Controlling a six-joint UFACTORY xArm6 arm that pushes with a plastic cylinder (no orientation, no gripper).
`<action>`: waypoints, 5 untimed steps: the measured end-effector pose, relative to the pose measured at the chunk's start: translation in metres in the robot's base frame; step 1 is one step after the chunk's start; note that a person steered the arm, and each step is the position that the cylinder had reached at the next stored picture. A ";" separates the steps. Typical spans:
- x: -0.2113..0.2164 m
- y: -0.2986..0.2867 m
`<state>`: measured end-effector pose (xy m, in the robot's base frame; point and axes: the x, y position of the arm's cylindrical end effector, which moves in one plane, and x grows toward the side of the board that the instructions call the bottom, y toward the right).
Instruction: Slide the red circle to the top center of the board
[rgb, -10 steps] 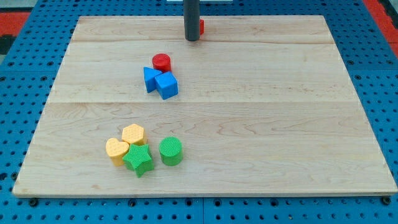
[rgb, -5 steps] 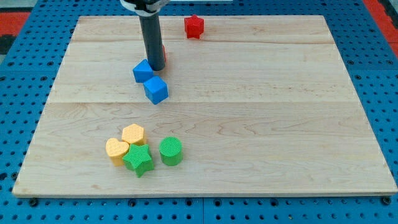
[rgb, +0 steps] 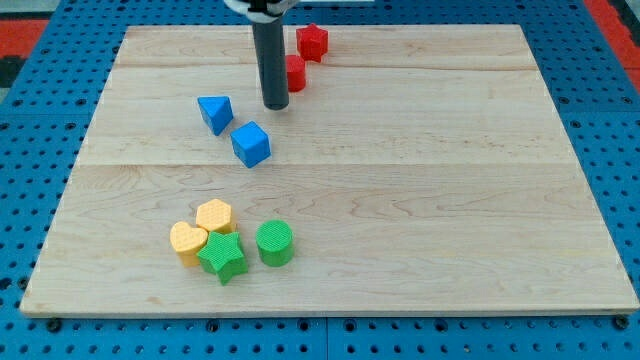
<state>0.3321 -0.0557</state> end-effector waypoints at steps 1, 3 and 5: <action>-0.044 0.028; -0.051 0.022; -0.051 0.020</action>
<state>0.2810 -0.0356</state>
